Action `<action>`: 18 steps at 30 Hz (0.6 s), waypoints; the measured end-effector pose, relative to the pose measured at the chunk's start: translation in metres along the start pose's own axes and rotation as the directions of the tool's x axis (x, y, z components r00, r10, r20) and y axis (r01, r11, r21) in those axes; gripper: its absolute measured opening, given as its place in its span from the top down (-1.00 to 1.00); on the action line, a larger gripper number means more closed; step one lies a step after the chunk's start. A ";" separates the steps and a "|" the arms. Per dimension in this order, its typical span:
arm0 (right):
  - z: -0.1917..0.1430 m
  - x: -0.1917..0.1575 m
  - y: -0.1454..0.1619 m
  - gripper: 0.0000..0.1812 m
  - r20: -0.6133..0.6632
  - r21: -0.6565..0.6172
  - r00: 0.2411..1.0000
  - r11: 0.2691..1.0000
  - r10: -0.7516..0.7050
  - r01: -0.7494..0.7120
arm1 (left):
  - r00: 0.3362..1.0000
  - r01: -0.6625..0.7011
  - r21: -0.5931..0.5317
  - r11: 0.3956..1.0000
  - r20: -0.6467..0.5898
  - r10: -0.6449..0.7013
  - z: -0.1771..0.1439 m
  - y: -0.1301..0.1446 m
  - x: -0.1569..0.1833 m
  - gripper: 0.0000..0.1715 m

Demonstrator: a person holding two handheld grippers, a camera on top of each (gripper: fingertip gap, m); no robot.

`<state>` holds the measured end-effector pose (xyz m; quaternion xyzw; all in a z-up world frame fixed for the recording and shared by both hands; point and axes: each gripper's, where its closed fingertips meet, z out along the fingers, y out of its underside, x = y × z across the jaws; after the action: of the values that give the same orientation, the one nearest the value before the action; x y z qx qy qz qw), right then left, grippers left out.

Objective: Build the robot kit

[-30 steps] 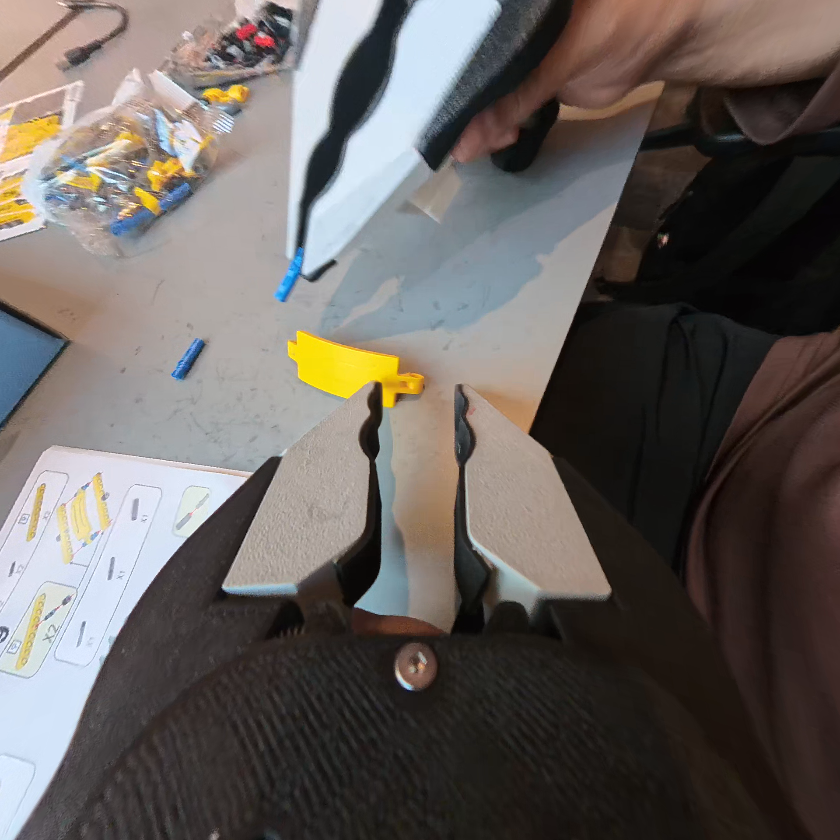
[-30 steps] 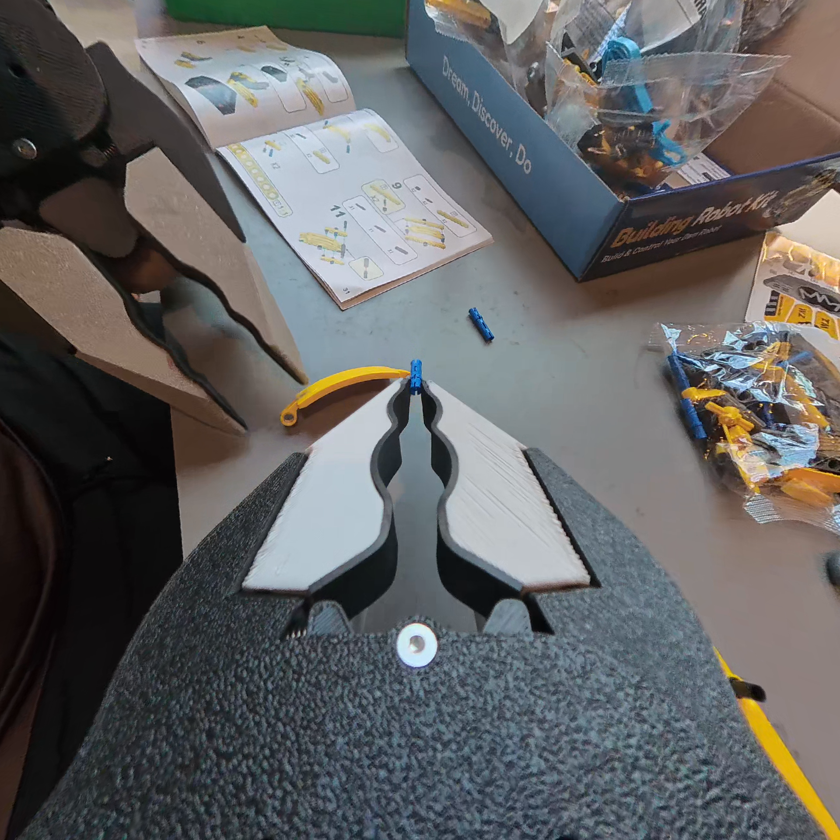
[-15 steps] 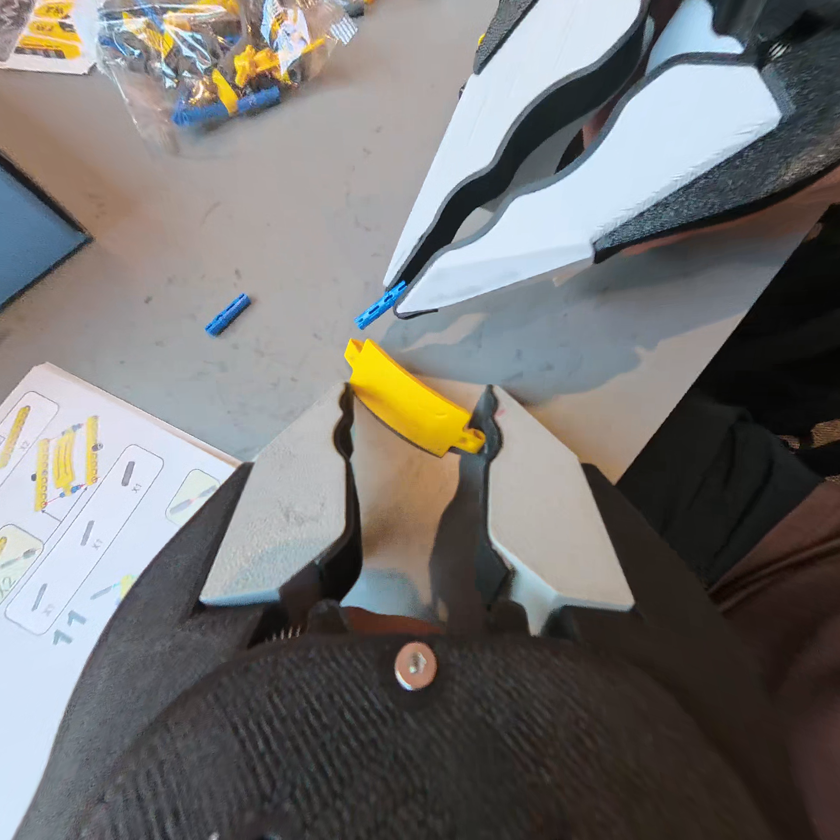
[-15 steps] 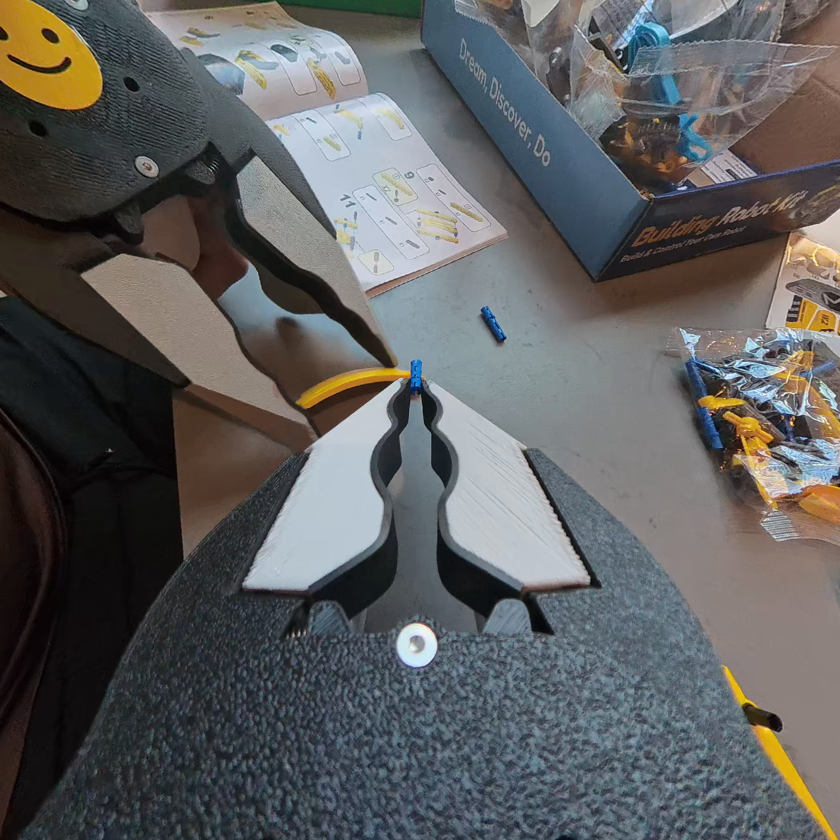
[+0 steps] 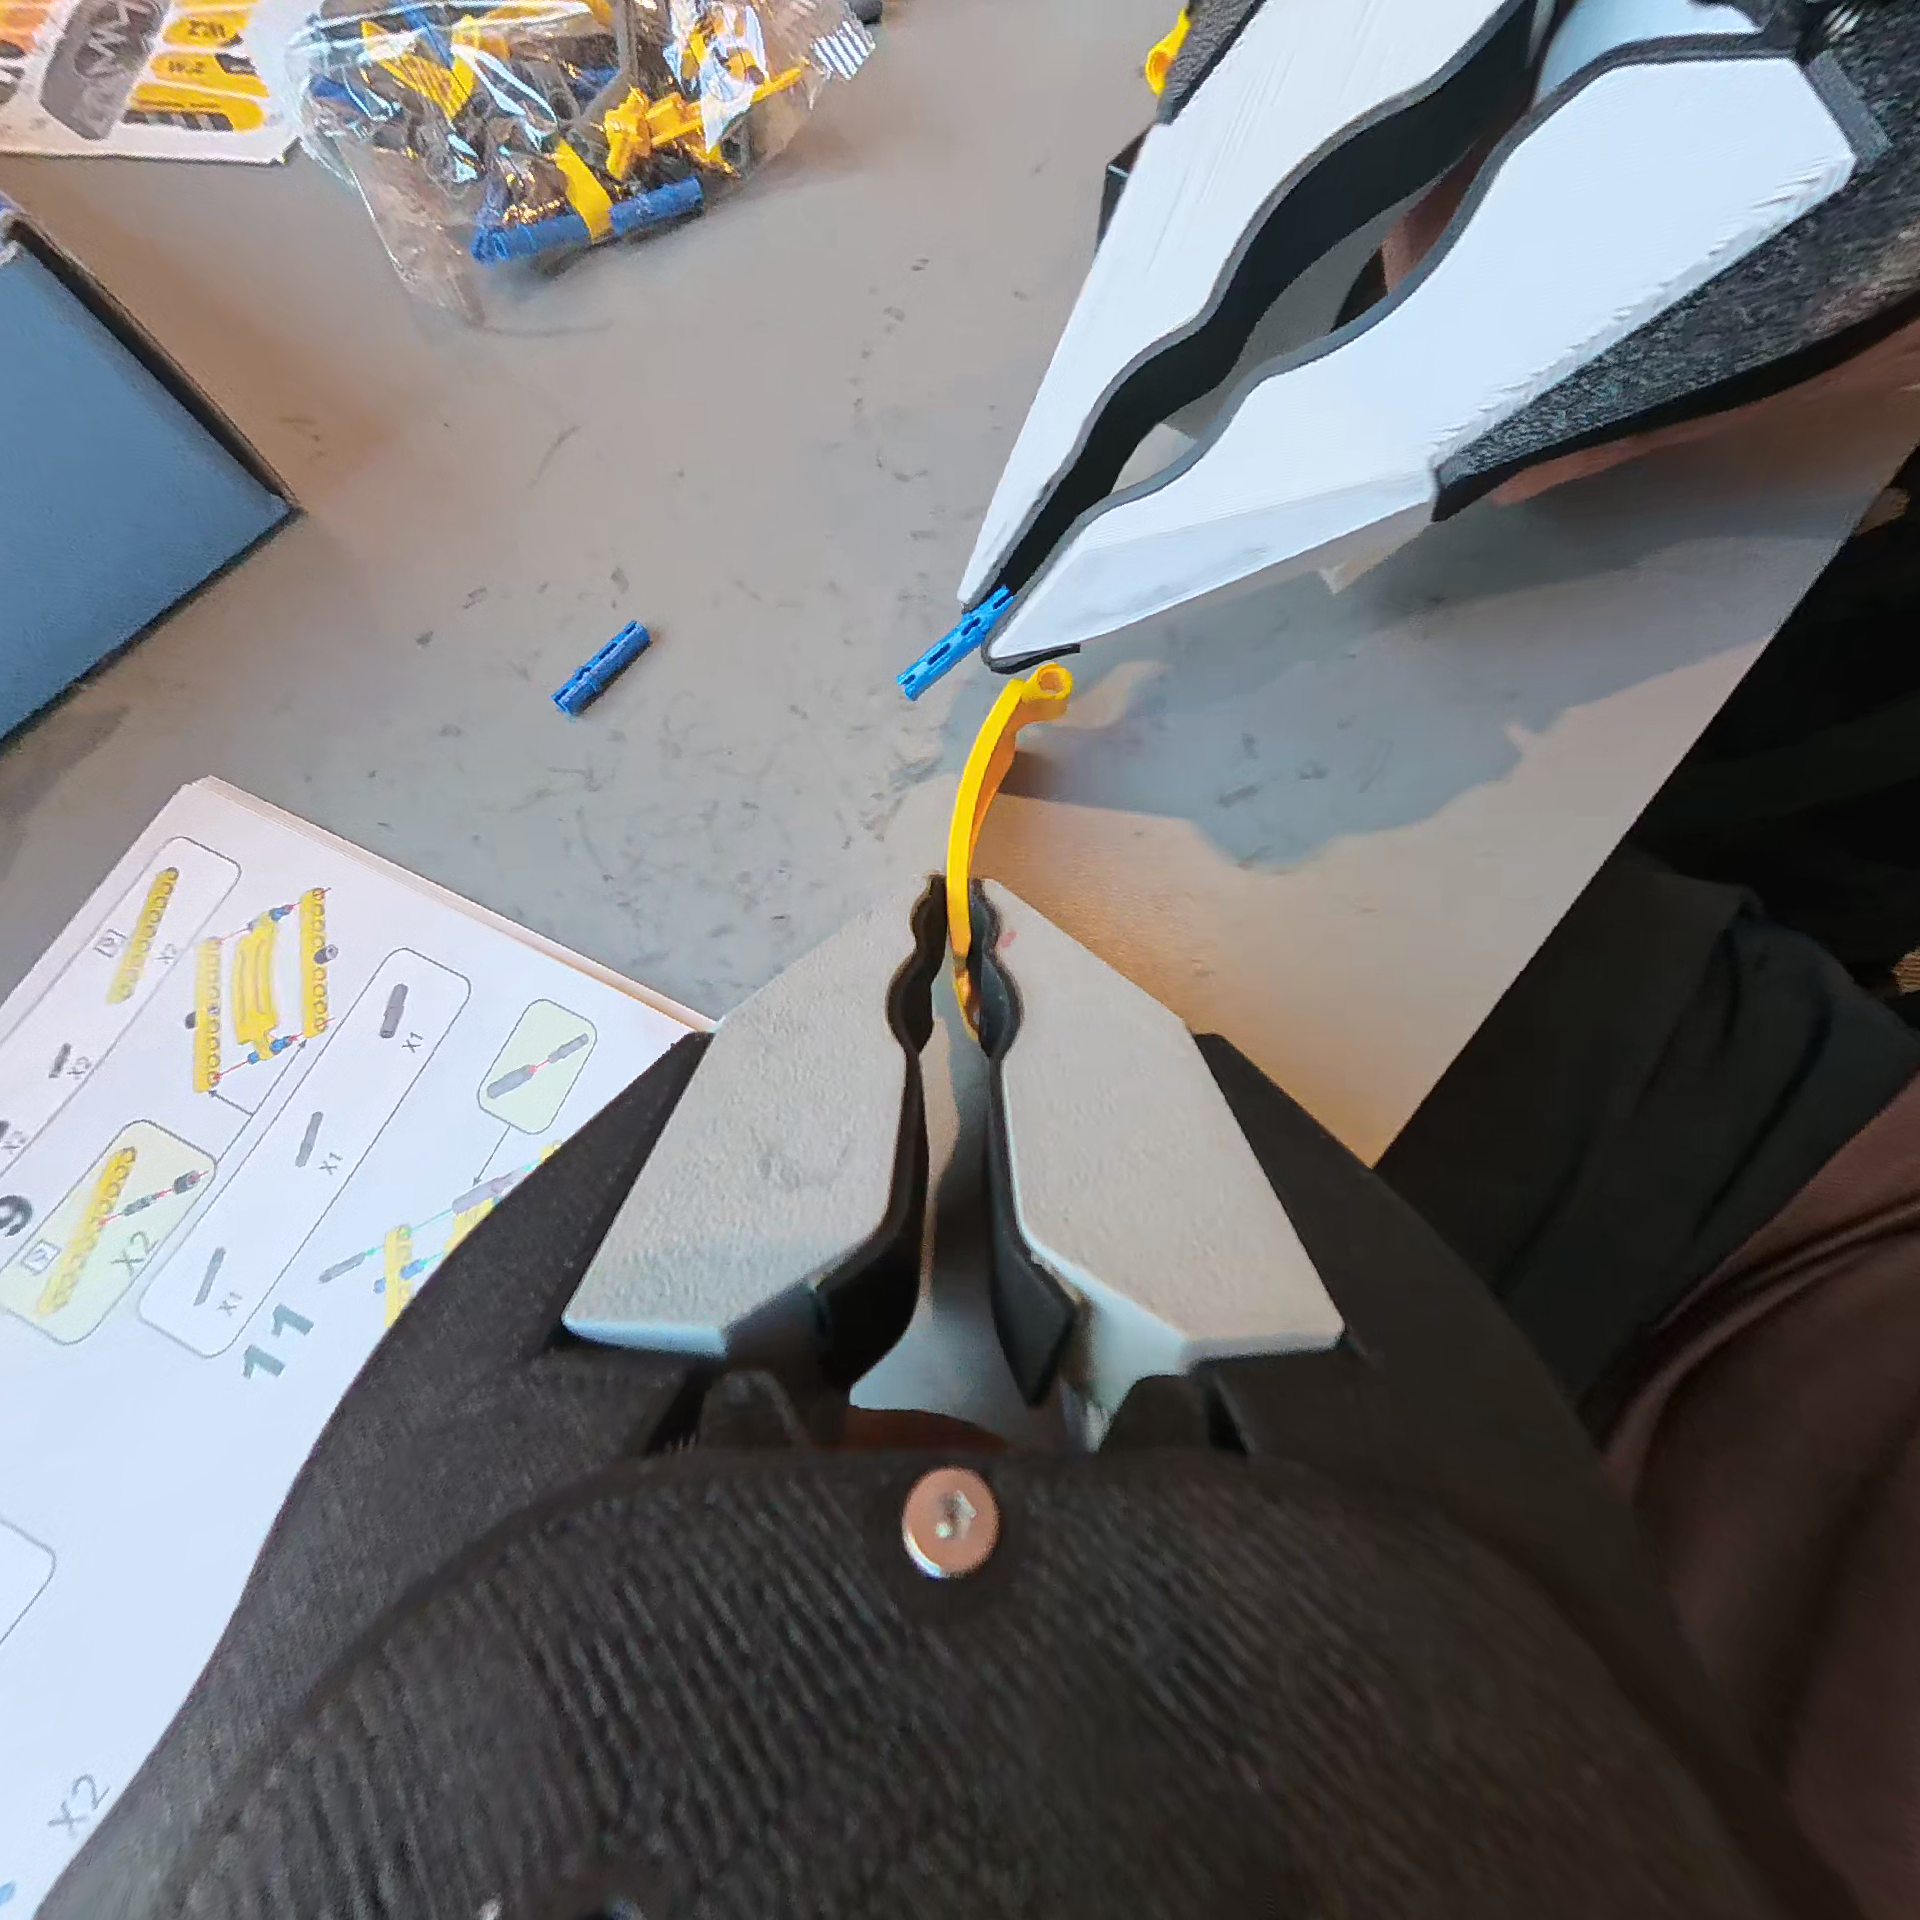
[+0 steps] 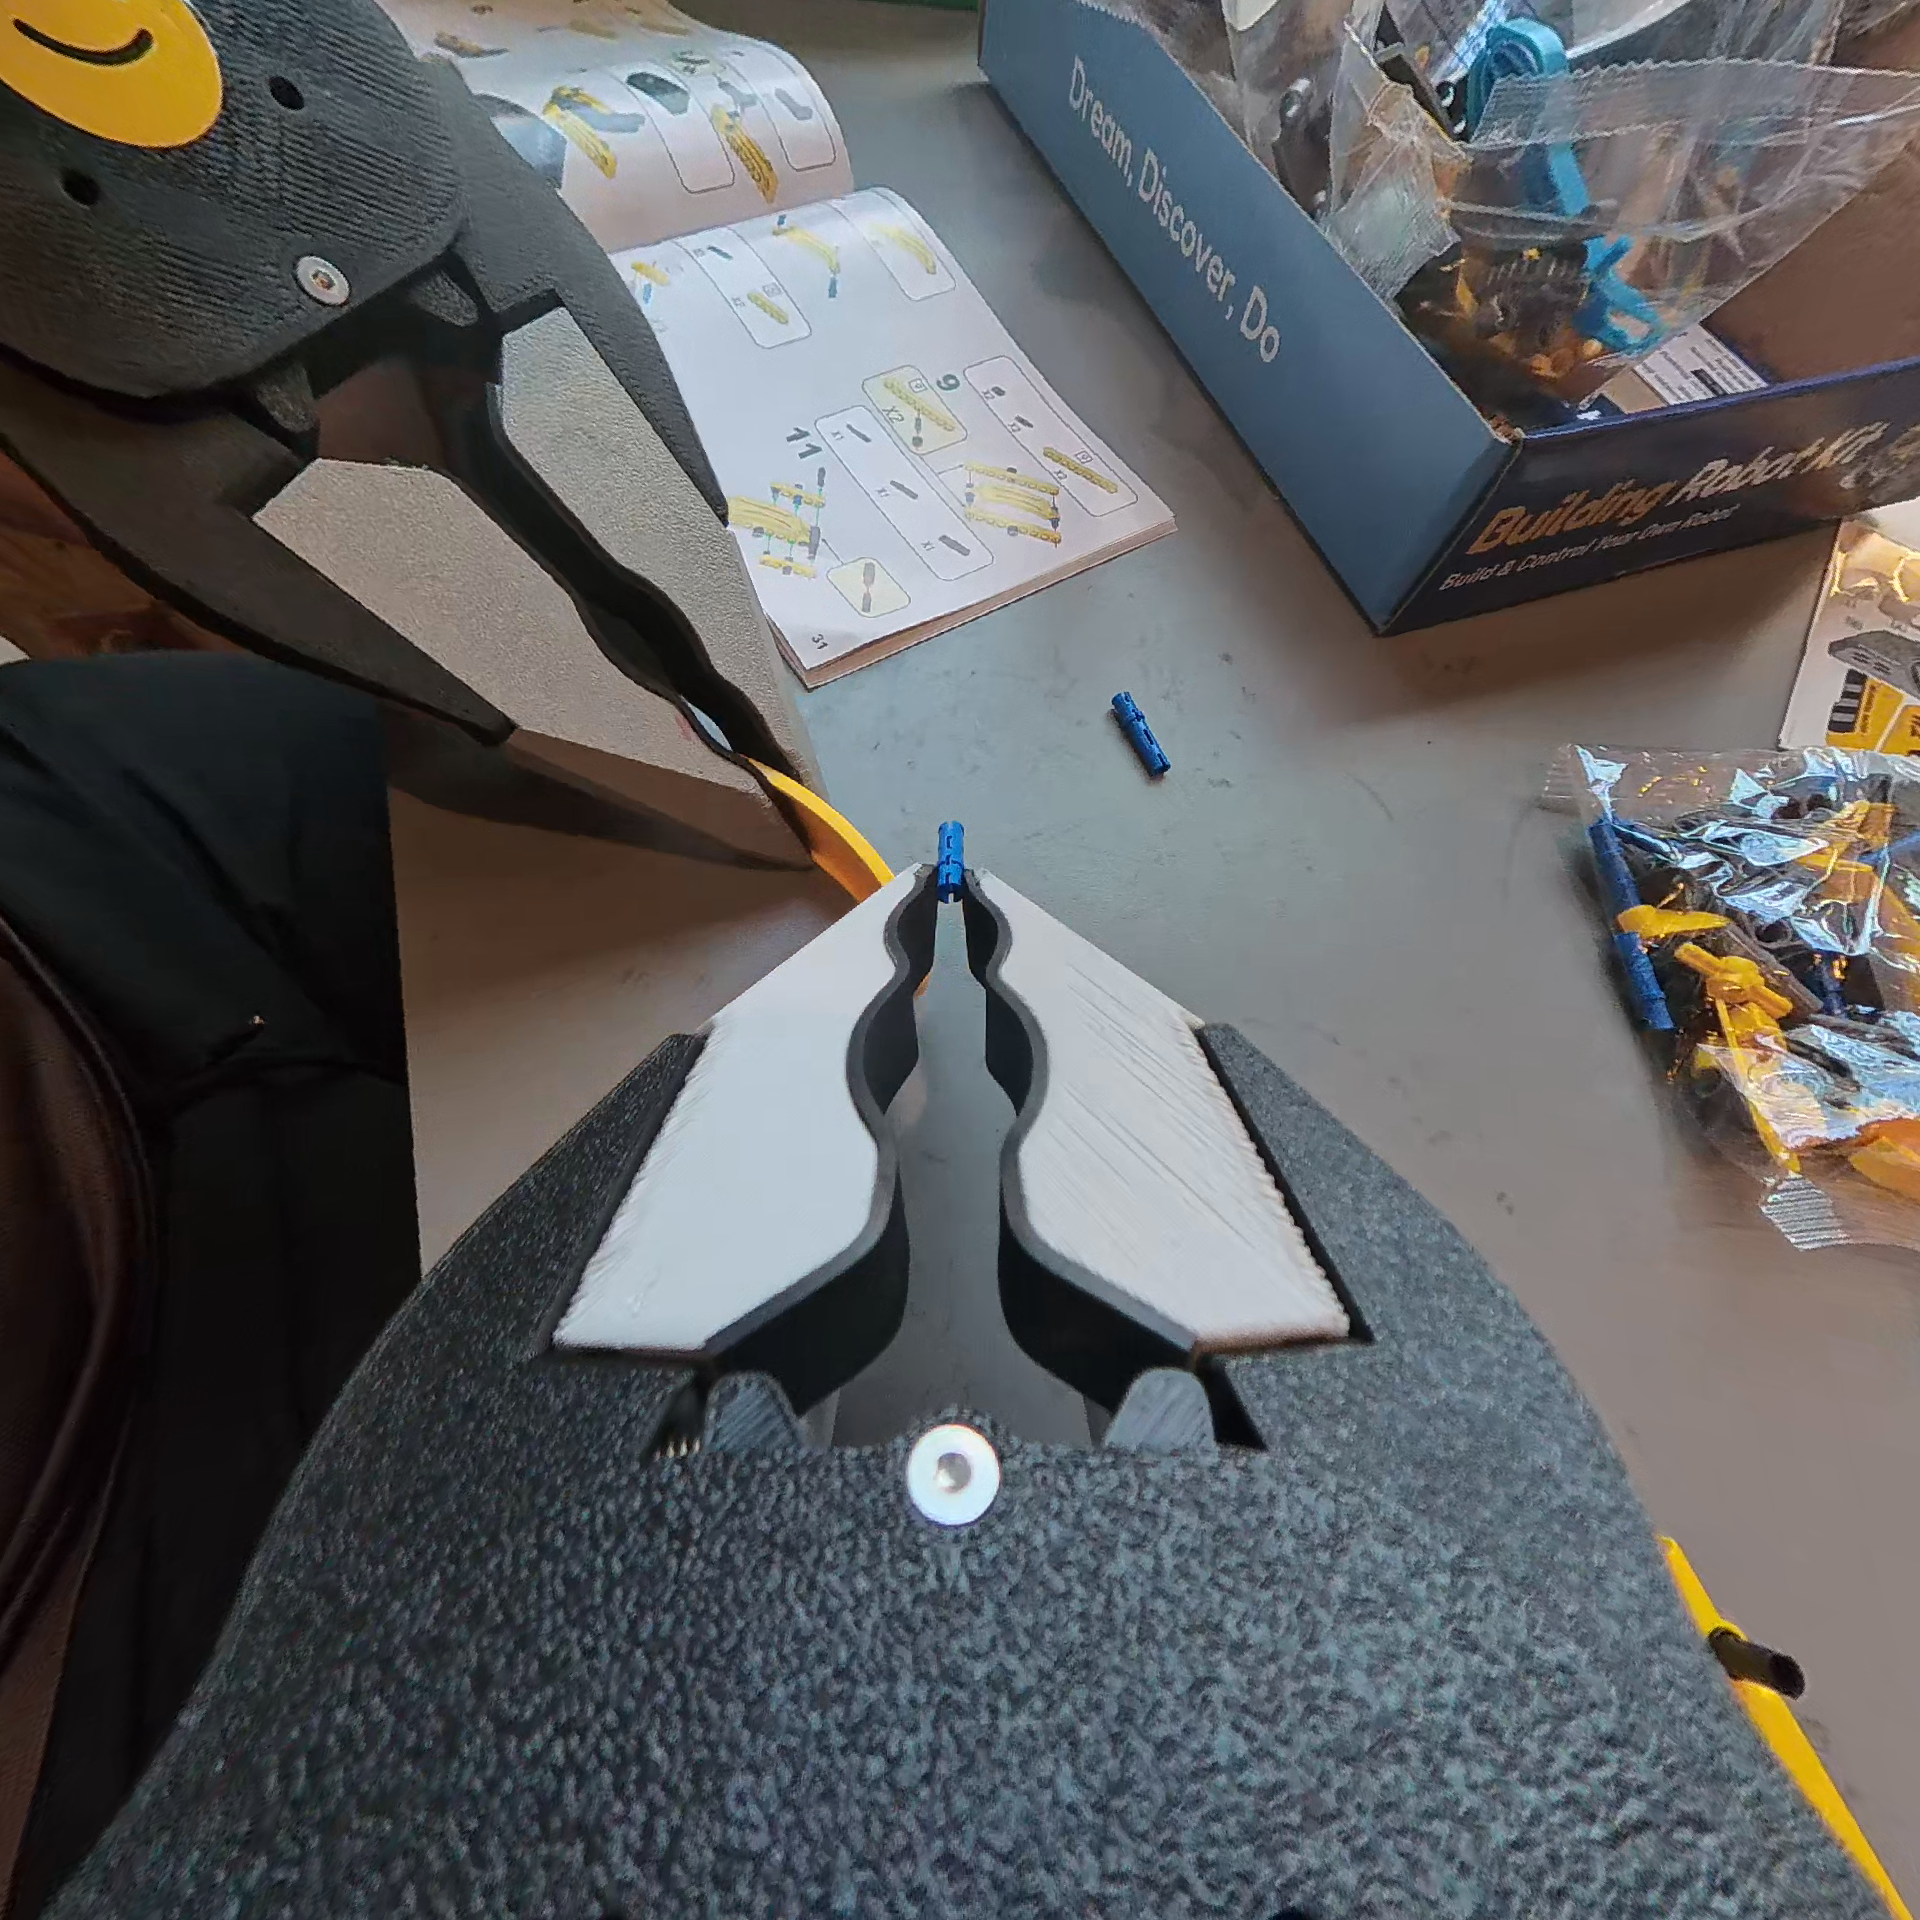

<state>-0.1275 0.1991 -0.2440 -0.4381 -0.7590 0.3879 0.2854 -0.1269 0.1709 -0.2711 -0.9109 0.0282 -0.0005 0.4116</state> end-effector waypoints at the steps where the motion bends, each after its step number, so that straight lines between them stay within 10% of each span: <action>1: 0.000 0.000 0.000 0.96 0.000 -0.001 1.000 1.000 0.001 -0.001 | 1.000 -0.012 0.001 1.000 0.012 0.012 0.000 0.000 0.000 1.00; 18: 0.001 0.001 0.000 0.96 0.003 -0.003 1.000 1.000 0.006 -0.006 | 0.998 -0.047 0.005 0.999 0.051 0.047 0.000 0.000 -0.001 1.00</action>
<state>-0.1291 0.1996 -0.2445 -0.4404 -0.7586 0.3884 0.2822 -0.1282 0.1710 -0.2708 -0.9083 0.0394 0.0321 0.4152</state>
